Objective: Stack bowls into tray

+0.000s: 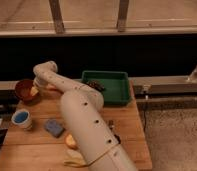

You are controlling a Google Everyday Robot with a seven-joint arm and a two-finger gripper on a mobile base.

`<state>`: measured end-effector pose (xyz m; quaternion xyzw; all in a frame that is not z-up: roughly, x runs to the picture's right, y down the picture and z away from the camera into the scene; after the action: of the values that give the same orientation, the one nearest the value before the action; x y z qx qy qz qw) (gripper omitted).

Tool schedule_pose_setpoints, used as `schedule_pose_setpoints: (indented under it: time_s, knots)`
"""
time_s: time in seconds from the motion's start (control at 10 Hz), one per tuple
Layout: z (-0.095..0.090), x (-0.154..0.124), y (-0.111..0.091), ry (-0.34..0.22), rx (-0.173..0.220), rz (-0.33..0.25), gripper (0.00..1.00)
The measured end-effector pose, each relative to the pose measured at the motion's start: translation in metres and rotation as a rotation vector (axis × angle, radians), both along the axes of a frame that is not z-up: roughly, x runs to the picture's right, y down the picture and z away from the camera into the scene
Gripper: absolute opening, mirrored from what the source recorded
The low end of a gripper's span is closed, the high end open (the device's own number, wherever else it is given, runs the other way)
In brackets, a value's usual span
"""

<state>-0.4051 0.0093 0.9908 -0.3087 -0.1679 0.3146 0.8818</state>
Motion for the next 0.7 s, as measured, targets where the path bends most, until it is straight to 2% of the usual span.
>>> schedule_pose_setpoints:
  time_s: [0.4,0.5,0.7]
  knots:
    - [0.0002,0.0001,-0.0003,0.000,0.000,0.000,0.08]
    - [0.0001,0.0000,-0.0005,0.000,0.001,0.001,0.01]
    - [0.0000,0.0005,-0.0004,0.000,0.000,0.001,0.00]
